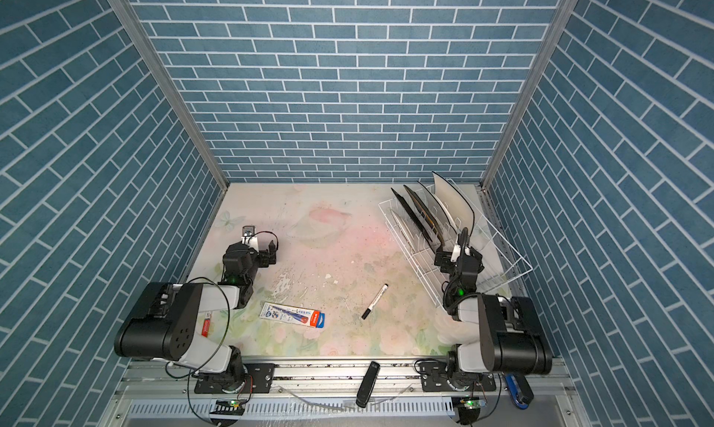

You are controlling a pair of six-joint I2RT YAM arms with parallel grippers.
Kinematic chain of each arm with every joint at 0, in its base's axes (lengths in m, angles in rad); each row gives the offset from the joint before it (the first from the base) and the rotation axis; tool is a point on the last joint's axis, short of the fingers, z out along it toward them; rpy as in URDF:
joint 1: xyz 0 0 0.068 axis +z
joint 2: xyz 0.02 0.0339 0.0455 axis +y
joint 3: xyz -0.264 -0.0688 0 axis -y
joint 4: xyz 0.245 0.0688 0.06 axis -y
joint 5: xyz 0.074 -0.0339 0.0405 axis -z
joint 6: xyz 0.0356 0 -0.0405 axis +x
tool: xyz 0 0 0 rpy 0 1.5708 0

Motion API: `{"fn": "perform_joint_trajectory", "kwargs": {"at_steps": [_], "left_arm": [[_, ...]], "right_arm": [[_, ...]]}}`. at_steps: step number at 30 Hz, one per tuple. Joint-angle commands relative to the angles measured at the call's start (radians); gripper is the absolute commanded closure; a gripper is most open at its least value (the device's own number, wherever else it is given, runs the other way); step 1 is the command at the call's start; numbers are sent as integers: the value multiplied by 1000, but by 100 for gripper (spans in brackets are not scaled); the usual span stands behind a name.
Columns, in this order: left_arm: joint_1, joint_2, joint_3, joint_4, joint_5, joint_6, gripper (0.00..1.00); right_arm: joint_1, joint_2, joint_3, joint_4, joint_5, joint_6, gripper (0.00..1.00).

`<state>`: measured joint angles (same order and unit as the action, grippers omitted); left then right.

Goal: Unload the plates from the dish rack
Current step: 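Raise the right gripper over the white square plate while the left arm lifts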

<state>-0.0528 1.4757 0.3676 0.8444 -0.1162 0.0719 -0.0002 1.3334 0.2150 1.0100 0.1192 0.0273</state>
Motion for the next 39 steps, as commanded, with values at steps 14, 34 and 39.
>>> {"fn": "perform_joint_trajectory", "kwargs": {"at_steps": [14, 34, 39], "left_arm": [[-61, -387, 248, -666, -129, -148, 0], [-464, -670, 327, -1163, -24, -429, 0], [-558, -594, 411, -1243, -50, -449, 0]], "right_arm": [[-3, -659, 109, -672, -12, 48, 3], [-3, -609, 839, -1845, -98, 249, 3], [-4, -502, 958, -1954, -101, 196, 3]]}}
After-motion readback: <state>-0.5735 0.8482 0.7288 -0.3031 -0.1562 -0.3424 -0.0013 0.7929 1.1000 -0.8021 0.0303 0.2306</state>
